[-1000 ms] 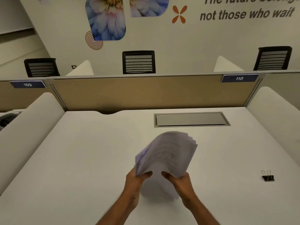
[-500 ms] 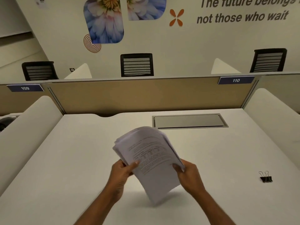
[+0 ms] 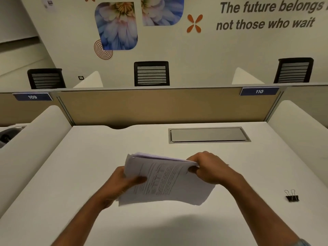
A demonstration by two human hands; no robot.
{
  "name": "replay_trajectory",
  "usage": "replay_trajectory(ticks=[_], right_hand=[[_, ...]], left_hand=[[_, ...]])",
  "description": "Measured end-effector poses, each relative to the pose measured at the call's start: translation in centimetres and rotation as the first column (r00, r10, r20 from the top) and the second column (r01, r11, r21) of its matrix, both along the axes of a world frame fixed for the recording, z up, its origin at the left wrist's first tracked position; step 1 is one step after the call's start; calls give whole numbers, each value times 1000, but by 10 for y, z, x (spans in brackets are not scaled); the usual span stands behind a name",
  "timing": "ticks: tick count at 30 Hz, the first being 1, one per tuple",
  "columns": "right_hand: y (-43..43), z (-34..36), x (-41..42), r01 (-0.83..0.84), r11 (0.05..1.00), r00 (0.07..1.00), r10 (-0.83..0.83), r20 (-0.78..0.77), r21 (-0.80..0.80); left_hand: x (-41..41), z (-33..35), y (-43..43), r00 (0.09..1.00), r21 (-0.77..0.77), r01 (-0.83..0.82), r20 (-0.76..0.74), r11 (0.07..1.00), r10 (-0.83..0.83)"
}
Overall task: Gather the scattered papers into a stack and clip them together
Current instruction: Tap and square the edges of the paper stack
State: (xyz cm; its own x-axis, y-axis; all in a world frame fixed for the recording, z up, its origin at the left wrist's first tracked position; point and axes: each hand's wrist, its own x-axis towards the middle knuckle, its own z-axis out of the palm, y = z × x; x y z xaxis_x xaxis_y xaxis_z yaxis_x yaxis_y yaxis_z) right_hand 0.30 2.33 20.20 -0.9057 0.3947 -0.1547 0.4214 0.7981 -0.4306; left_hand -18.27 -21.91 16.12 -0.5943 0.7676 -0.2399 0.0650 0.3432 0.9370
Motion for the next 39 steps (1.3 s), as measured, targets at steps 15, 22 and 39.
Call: replay_trajectory(ticks=[15, 22, 39], right_hand=[[5, -62, 31, 64, 308, 861, -498, -104, -949], [-31, -99, 10, 137, 431, 695, -683, -224, -892], [-63, -142, 10, 232, 321, 556, -818, -146, -918]], left_hand=[[-3, -44, -23, 917, 91, -236, 350, 967, 191], [-16, -69, -8, 924, 123, -351, 207, 928, 322], [-6, -89, -7, 866, 112, -449, 298, 887, 401]])
